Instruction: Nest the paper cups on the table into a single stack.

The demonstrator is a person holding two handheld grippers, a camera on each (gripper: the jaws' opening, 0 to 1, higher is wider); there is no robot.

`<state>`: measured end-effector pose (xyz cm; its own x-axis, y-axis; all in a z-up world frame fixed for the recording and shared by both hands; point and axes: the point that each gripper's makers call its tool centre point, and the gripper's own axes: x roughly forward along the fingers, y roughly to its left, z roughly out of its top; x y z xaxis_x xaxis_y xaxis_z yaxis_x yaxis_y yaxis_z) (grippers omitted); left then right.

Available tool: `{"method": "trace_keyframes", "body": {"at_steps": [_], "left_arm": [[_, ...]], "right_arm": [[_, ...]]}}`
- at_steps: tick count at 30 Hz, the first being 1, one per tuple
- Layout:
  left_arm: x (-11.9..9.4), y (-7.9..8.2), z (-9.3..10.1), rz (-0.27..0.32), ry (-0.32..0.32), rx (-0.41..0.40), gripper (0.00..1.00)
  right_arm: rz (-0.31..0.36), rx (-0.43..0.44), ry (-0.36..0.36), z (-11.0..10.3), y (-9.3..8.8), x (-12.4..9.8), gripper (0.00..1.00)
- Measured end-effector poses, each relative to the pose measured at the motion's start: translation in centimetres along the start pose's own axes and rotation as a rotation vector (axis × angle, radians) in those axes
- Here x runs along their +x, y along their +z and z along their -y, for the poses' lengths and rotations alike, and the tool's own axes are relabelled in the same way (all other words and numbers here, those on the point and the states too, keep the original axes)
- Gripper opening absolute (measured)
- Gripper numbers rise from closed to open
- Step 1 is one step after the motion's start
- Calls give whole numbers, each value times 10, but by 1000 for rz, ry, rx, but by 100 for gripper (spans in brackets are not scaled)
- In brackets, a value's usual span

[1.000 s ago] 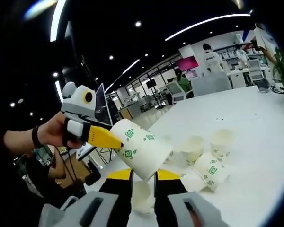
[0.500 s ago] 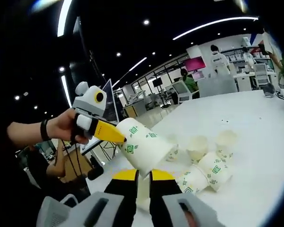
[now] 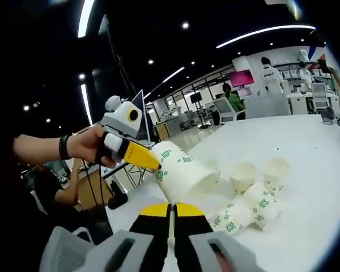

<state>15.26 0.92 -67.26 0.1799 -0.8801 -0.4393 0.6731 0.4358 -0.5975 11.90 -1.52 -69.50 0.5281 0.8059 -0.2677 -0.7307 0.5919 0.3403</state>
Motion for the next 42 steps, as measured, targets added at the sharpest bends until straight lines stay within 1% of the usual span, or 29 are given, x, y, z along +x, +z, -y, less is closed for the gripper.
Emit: {"method": "trace_keyframes", "body": {"at_steps": [3, 7, 14, 17, 21, 23, 24, 28, 32, 35, 39, 42], "left_arm": [[0, -2, -1, 4, 8, 0, 41], [-1, -6, -5, -4, 36, 15, 41], [-4, -12, -10, -11, 69, 36, 40], [-5, -14, -13, -16, 84, 48, 41], [-7, -17, -16, -13, 85, 42, 41], [-7, -21, -22, -24, 98, 48, 41], [-7, -23, -26, -28, 103, 50, 41], [-10, -26, -30, -29, 112, 54, 40], [-12, -31, -36, -42, 132, 73, 41], [-14, -37, -39, -65, 157, 107, 41], [-14, -44, -37, -85, 175, 162, 44], [-13, -51, -40, -125, 198, 234, 46]], "right_arm": [[-10, -10, 7, -3, -1, 1, 0], [-33, -23, 17, -4, -5, 3, 0], [-91, -59, 21, -2, -10, 4, 0], [-106, -61, 18, -1, -10, 4, 0], [-118, -59, 17, -1, -9, 2, 0], [-131, -62, 14, -1, -10, 2, 0], [-139, -72, 14, -2, -9, 2, 0], [-165, -111, 16, -5, -7, 1, 0], [-189, -144, 22, -7, -6, 0, 0], [-214, -177, 25, -8, -6, -1, 0], [-276, -240, 29, -8, -11, -3, 0], [-318, -287, 40, -10, -15, -3, 0]]}}
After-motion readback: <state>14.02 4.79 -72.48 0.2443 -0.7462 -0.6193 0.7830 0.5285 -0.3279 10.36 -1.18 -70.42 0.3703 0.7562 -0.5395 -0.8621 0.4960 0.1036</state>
